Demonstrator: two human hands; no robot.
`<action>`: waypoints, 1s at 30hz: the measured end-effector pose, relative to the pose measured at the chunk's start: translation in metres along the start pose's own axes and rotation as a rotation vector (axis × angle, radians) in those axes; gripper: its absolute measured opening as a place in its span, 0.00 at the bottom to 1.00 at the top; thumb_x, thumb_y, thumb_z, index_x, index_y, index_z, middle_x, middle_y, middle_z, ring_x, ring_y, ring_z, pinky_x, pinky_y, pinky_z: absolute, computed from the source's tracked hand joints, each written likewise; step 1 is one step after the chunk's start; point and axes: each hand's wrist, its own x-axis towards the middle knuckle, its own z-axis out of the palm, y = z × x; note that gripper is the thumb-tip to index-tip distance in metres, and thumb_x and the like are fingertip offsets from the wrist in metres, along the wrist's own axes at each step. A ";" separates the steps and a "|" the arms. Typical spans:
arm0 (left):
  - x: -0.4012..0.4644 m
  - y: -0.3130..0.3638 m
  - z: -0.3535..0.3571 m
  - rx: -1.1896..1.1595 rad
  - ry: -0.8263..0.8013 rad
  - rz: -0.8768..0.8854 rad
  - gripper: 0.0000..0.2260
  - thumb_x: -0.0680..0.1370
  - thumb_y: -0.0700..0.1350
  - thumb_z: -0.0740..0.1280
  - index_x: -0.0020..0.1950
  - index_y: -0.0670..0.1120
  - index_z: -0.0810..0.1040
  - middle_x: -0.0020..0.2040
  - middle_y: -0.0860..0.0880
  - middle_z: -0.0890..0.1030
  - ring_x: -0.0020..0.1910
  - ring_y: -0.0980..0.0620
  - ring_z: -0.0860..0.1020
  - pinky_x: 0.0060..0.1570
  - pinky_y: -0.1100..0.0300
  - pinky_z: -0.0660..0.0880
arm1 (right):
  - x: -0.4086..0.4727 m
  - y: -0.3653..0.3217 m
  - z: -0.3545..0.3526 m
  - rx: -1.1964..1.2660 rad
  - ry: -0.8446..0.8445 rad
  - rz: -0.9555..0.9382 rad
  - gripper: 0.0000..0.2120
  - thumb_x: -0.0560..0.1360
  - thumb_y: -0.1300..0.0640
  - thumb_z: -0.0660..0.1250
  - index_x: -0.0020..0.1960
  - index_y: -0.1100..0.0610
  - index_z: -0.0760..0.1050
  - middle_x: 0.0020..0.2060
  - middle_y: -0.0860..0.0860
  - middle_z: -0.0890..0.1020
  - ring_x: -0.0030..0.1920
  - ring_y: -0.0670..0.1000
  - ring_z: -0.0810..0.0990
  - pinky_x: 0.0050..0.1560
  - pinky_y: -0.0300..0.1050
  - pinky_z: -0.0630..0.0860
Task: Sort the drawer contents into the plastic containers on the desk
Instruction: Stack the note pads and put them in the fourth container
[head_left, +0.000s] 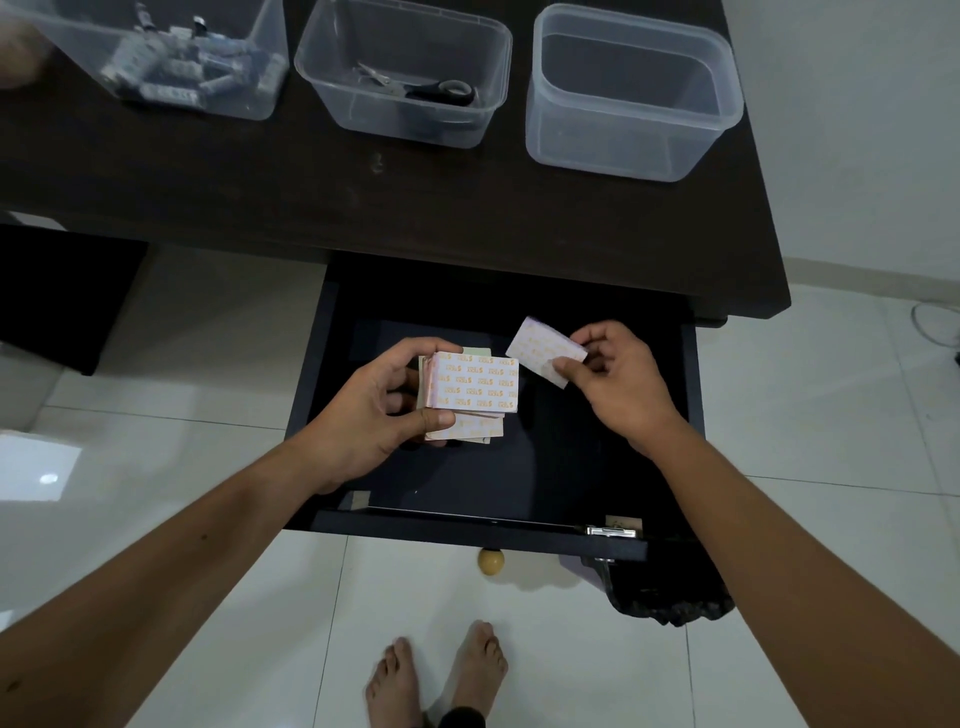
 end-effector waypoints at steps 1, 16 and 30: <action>0.000 0.000 0.000 0.002 -0.001 -0.002 0.30 0.76 0.32 0.74 0.72 0.57 0.74 0.63 0.50 0.83 0.63 0.55 0.83 0.53 0.58 0.84 | -0.003 -0.001 -0.004 0.058 0.005 0.008 0.11 0.78 0.59 0.75 0.57 0.52 0.77 0.50 0.50 0.86 0.49 0.53 0.85 0.49 0.46 0.83; -0.011 0.016 0.006 -0.097 -0.008 0.026 0.28 0.77 0.31 0.73 0.71 0.54 0.74 0.60 0.46 0.84 0.61 0.48 0.83 0.50 0.57 0.84 | -0.043 -0.055 -0.032 0.388 -0.279 -0.095 0.11 0.76 0.62 0.75 0.58 0.59 0.82 0.46 0.56 0.85 0.46 0.51 0.84 0.43 0.42 0.82; -0.011 0.047 0.011 -0.162 0.001 0.076 0.29 0.75 0.31 0.75 0.70 0.54 0.76 0.59 0.47 0.83 0.62 0.47 0.82 0.57 0.52 0.84 | -0.044 -0.089 -0.017 0.149 -0.251 -0.151 0.18 0.73 0.49 0.80 0.61 0.42 0.82 0.60 0.48 0.81 0.58 0.47 0.83 0.59 0.48 0.82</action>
